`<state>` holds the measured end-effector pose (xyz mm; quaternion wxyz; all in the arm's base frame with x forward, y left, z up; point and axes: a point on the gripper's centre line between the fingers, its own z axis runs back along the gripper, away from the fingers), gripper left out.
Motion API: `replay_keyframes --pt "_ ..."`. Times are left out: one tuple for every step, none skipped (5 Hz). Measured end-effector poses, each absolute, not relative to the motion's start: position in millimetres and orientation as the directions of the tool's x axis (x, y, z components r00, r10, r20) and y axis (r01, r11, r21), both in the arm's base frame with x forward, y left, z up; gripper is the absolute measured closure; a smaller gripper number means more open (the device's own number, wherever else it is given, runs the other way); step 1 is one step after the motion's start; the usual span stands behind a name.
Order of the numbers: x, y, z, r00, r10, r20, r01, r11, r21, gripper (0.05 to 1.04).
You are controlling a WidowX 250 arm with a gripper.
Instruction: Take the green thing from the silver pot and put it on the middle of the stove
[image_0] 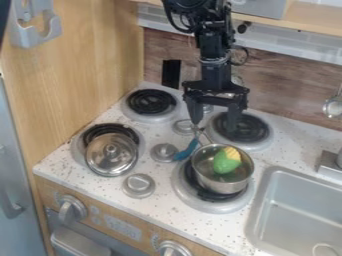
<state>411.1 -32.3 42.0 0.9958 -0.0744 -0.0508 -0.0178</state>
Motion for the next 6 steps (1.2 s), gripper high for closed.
replay_keyframes --pt "405 -33 21 0.998 -0.027 0.048 0.033 0.988 -0.147 0.085" --pt "400 -43 5 0.999 -0.032 0.008 0.033 0.987 -0.157 0.085" --pt "399 -54 -15 0.999 -0.033 -0.008 0.031 0.985 -0.171 0.085" --pt "401 -68 -33 0.998 -0.056 -0.027 0.051 0.984 -0.173 0.085" --pt "406 -73 -39 0.998 -0.060 -0.019 0.056 0.984 -0.170 0.085" --pt "410 -73 -39 0.998 -0.055 -0.022 0.051 0.984 -0.169 0.142"
